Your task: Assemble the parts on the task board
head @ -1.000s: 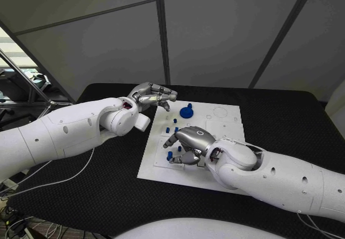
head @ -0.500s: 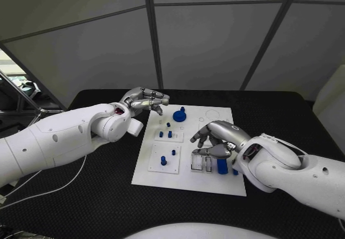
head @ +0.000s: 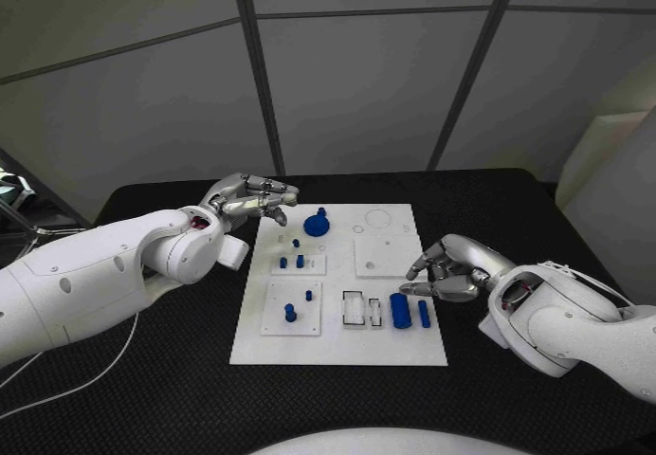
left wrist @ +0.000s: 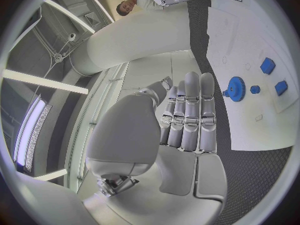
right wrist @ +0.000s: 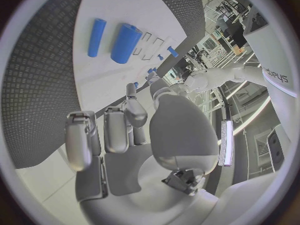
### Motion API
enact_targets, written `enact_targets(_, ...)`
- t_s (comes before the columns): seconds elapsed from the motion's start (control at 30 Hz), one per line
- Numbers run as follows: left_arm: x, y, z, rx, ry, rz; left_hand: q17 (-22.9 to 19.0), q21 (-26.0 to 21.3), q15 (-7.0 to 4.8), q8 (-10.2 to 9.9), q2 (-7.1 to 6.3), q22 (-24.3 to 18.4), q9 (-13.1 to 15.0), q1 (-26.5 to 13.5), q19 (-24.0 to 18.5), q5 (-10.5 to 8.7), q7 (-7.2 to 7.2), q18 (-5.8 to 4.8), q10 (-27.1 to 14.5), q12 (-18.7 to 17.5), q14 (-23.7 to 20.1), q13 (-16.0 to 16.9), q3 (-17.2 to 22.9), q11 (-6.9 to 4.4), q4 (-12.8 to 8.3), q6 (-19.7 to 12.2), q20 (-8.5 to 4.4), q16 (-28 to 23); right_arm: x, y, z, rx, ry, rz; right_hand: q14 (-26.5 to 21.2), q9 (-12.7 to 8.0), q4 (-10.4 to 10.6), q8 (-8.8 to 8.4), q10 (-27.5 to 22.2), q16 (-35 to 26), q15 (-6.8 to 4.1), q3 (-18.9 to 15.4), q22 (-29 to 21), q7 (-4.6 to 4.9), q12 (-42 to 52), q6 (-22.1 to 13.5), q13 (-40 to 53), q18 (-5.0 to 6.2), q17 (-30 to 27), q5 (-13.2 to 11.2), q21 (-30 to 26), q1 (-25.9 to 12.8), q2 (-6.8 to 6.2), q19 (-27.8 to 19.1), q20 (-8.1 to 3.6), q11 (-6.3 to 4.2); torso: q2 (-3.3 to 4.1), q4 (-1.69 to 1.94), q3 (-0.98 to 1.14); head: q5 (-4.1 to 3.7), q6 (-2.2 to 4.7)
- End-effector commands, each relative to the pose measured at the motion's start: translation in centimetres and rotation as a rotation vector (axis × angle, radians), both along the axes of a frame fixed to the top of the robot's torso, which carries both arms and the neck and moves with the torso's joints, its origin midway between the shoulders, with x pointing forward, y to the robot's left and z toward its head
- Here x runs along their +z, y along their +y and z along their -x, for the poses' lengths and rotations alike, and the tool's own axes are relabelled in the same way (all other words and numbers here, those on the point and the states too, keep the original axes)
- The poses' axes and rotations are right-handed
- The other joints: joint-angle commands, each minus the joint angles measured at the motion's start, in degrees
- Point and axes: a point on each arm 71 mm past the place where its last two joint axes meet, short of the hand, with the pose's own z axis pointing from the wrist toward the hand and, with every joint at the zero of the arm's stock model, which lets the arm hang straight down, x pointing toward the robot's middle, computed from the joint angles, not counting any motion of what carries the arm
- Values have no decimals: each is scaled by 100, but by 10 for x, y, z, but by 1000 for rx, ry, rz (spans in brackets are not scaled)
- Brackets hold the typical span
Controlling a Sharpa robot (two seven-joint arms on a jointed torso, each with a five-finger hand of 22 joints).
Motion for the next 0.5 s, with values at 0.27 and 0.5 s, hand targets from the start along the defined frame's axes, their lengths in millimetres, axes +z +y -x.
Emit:
enact_targets(0.27,2,-1,1,-5,-7,9,-9,-18,7,-37,47,-10,-1,6,18,31,42,-32,-12,-13,-35,10,-7,19,-28,7,10,-26,-23,-4,15,-125,96,96,267,367,396,4,-68,138,-14,-180,1505,-3,256,-89,382,-83,229,10,40,-131,-221,595,-45,-14,-33,-52,-8,-17,-54)
enact_targets(0.5,1,0,1,-4,-6,8,-9,-18,7,-37,47,-10,-1,6,18,31,42,-32,-12,-13,-35,10,-7,19,-28,7,10,-26,-30,4,17,-113,104,119,295,558,604,-3,-35,242,-17,-353,1505,-12,381,-101,575,-83,416,28,40,-139,-271,595,-47,-19,-25,-61,-16,3,-57)
